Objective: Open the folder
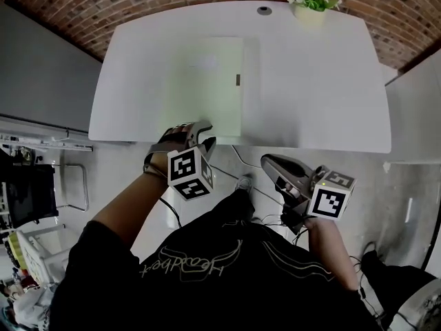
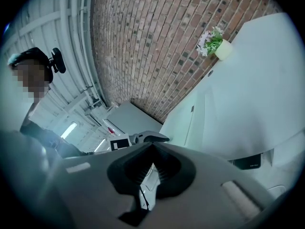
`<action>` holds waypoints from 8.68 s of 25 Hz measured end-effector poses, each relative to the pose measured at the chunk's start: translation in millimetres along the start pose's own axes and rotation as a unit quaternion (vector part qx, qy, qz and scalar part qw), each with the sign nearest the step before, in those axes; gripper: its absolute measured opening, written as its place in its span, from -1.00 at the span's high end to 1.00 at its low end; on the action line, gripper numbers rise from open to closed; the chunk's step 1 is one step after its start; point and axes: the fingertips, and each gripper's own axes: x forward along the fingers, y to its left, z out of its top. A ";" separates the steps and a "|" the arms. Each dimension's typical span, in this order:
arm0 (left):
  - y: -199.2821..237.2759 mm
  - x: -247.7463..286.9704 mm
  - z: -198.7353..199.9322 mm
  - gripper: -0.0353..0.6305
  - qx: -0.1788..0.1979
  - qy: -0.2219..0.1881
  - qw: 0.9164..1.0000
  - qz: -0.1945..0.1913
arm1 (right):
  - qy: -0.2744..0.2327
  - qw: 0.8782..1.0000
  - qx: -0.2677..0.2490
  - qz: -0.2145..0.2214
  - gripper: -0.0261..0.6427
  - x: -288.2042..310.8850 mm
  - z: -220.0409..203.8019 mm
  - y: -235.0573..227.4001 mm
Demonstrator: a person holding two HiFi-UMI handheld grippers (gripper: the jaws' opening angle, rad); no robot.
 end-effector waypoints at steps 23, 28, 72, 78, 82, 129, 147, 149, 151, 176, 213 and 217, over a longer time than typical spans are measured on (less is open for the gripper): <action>2.5 4.0 10.7 0.76 0.157 0.029 0.985 0.063 | 0.034 0.999 0.017 0.002 0.91 20.7 -20.9 -20.2; 2.1 3.6 9.9 0.79 0.166 0.032 0.983 0.064 | 0.040 0.999 0.020 -0.003 0.91 22.5 -25.4 -22.2; 0.6 -14.1 8.0 0.85 0.108 0.002 0.994 0.003 | 0.067 0.990 -0.075 -0.097 0.91 89.2 -16.5 -83.1; 2.5 -15.1 10.5 0.85 0.108 -0.002 0.994 0.006 | 0.084 0.986 -0.093 -0.112 0.91 92.0 -19.5 -90.3; 3.9 -18.3 10.0 0.85 0.104 -0.004 0.995 0.006 | 0.096 0.981 -0.112 -0.125 0.91 94.3 -20.3 -90.6; 28.1 -40.8 -10.2 0.88 -0.039 -0.067 0.997 0.015 | 0.235 0.916 -0.226 -0.234 0.92 113.4 -39.5 -87.1; 45.8 -64.3 -13.2 0.88 -0.091 -0.100 0.990 0.033 | 0.243 0.912 -0.223 -0.242 0.92 113.8 -40.8 -88.0; 46.5 -66.9 -15.7 0.88 -0.104 -0.103 0.989 0.035 | 0.242 0.912 -0.224 -0.243 0.92 113.7 -40.9 -88.6; 48.9 -71.0 -18.4 0.88 -0.120 -0.108 0.986 0.038 | 0.243 0.911 -0.228 -0.245 0.92 113.6 -40.9 -89.1; 71.1 -121.4 -74.9 0.88 -0.261 -0.109 0.949 0.142 | 0.233 0.904 -0.265 -0.240 0.92 113.9 -38.9 -86.4; 114.5 -149.7 -233.4 0.88 -0.492 -0.137 0.840 0.183 | 0.236 0.885 -0.299 -0.267 0.91 120.4 -44.5 -89.2; 114.9 -146.0 -245.3 0.88 -0.509 -0.146 0.831 0.169 | 0.228 0.885 -0.295 -0.277 0.91 119.3 -44.1 -92.1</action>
